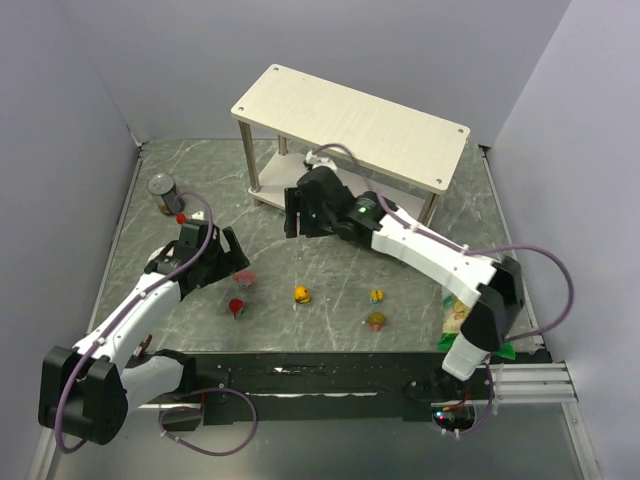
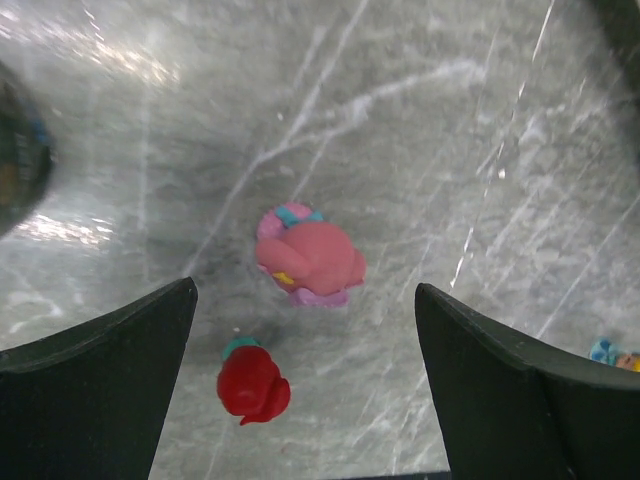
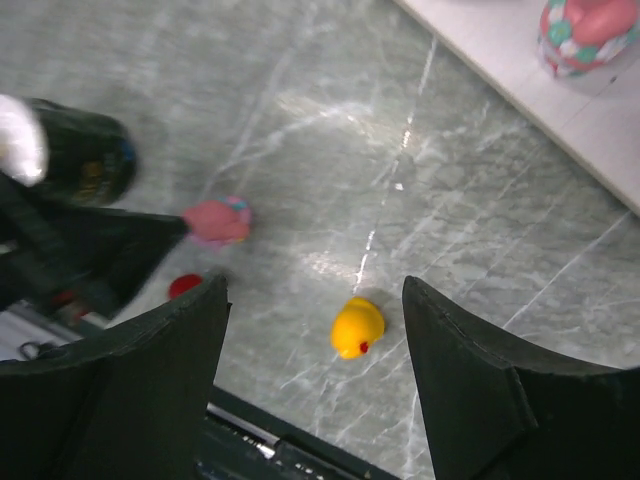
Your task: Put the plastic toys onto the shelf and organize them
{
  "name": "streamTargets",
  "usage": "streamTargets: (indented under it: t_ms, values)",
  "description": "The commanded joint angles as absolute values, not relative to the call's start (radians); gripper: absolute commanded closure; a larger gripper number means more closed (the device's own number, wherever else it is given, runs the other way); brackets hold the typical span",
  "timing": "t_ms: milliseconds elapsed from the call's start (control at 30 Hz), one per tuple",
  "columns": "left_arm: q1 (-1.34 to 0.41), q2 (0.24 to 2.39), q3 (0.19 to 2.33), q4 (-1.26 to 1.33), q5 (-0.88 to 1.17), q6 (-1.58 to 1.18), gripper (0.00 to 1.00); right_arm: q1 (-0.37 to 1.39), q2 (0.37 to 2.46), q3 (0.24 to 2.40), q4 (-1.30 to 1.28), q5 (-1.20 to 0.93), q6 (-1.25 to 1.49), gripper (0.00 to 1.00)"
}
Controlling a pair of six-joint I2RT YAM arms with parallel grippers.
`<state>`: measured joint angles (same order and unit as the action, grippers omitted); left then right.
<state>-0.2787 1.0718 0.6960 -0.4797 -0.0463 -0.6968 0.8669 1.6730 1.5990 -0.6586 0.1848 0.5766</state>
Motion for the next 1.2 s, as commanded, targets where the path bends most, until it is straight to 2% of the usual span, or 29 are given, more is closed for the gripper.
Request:
streamTargets:
  t_ms: [0,200,367,500,800,1167]
  values:
    - [-0.288,1.103,0.729,-0.485,0.043,-0.736,0.04,0.864,1.539,1.651,-0.669,0.203,0.543,0.23]
    - [-0.291,1.138,0.724,-0.494,0.083,-0.813,0.01,0.862,1.471,1.638,-0.701,0.195,0.546,0.23]
    - [-0.291,1.164,0.719,-0.466,0.068,-0.896,0.13,0.864,1.411,1.605,-0.692,0.196,0.543,0.23]
    - [-0.291,1.170,0.721,-0.475,0.029,-0.963,0.16,0.864,1.388,1.592,-0.701,0.212,0.540,0.23]
    - [-0.291,1.138,0.686,-0.446,0.052,-1.201,0.28,0.845,1.330,1.551,-0.730,0.242,0.541,0.23]
    - [-0.291,1.118,0.635,-0.437,-0.029,-1.325,0.28,0.802,1.255,1.483,-0.739,0.255,0.552,0.23]
